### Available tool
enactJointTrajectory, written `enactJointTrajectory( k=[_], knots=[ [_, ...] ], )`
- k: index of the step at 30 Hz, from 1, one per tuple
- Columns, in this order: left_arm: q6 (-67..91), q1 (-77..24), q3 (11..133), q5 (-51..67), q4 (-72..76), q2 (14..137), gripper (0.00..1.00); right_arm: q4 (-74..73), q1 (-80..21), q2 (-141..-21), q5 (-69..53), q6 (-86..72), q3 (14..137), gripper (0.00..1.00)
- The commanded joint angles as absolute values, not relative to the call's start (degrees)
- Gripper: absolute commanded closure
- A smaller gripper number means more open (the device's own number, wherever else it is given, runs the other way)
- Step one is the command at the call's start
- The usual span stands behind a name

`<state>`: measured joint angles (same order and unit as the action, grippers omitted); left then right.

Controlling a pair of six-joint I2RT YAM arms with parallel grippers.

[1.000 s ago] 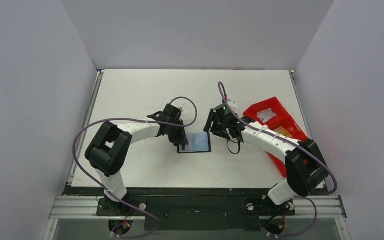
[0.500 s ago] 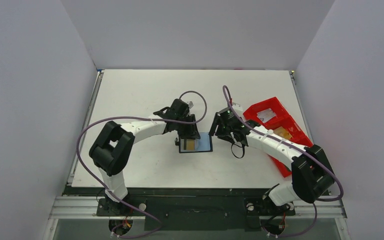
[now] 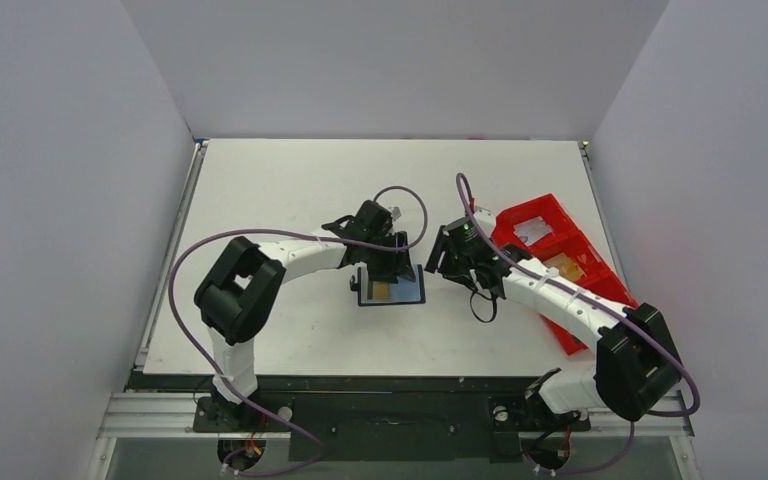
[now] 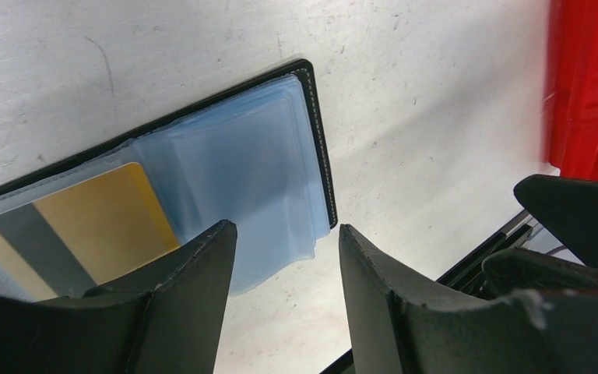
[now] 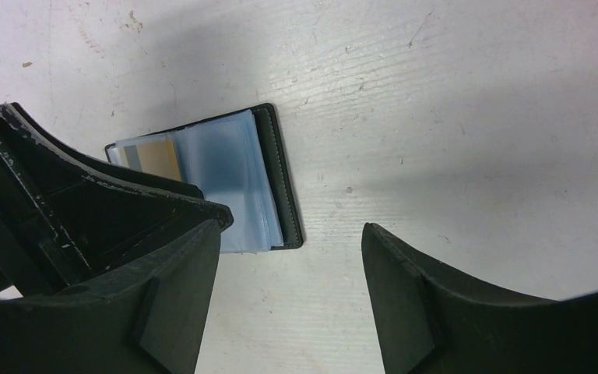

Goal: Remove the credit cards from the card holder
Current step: Remove the credit card from the card holder.

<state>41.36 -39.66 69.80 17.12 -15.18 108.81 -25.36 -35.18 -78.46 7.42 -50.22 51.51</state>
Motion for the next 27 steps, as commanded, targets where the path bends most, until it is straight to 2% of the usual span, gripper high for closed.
enactJointTrajectory(
  k=[1, 10, 20, 23, 27],
  knots=[
    [41.0, -40.3, 73.2, 18.8, -12.4, 110.2, 0.5, -26.0, -34.7, -75.3, 9.9, -50.7, 51.2, 0.37],
    [40.6, -40.2, 74.8, 17.4, -15.0, 108.2, 0.5, -26.3, -34.7, -74.7, 9.9, -49.8, 52.0, 0.37],
    [38.6, -37.7, 71.7, 8.1, -23.5, 101.3, 0.51, -23.8, -37.5, -76.9, 8.6, -49.4, 54.1, 0.37],
    [38.1, -36.1, 68.9, 6.7, -24.2, 99.3, 0.54, -23.2, -39.3, -79.2, 8.1, -49.7, 55.9, 0.37],
    [37.4, -34.2, 66.1, 6.1, -24.4, 98.1, 0.65, -21.4, -41.4, -82.9, 5.6, -51.2, 57.6, 0.38]
  ],
)
